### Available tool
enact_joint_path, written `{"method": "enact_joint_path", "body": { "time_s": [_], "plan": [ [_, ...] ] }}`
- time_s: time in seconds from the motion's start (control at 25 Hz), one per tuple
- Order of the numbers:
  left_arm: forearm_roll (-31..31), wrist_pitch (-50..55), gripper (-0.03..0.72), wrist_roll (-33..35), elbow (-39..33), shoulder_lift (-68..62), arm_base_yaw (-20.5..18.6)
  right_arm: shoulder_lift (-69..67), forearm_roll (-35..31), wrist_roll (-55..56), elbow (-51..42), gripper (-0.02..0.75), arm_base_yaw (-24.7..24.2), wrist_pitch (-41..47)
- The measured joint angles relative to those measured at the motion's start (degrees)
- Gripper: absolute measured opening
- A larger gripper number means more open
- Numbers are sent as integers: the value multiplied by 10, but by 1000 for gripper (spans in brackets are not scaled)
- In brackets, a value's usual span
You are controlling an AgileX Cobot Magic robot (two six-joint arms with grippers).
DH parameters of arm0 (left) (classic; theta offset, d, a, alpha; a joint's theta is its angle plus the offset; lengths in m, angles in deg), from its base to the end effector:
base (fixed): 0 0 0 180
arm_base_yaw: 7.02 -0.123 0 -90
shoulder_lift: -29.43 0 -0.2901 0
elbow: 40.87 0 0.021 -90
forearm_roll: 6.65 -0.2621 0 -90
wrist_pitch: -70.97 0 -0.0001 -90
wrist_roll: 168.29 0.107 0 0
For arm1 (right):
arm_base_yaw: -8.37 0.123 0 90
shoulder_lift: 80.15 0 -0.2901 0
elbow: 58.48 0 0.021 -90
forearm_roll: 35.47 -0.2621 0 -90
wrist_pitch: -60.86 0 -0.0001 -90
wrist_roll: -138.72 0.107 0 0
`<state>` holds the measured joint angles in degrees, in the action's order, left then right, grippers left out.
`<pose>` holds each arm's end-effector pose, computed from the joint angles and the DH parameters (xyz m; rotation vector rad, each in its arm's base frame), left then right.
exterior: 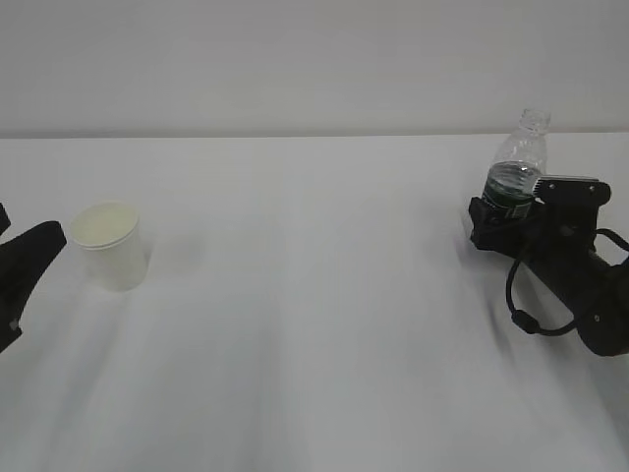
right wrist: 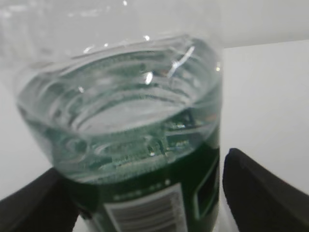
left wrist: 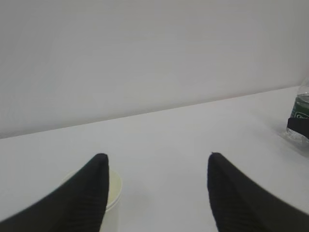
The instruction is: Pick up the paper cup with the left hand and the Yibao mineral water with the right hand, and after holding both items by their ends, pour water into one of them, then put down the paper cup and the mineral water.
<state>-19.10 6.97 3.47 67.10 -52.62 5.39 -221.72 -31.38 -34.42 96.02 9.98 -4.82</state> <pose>0.1892 -0.0629 0.1825 0.2869 1.5669 -0.3601 0.4106 0.0185 0.0313 0.0080 1.7723 0.1433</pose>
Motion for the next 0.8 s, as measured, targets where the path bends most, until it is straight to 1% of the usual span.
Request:
{"method": "enact_joint_path", "body": {
  "time_s": [0.8],
  "plan": [
    [0,0,466,4,0,0,0,17,-1,4,0,664,0,0]
  ]
}}
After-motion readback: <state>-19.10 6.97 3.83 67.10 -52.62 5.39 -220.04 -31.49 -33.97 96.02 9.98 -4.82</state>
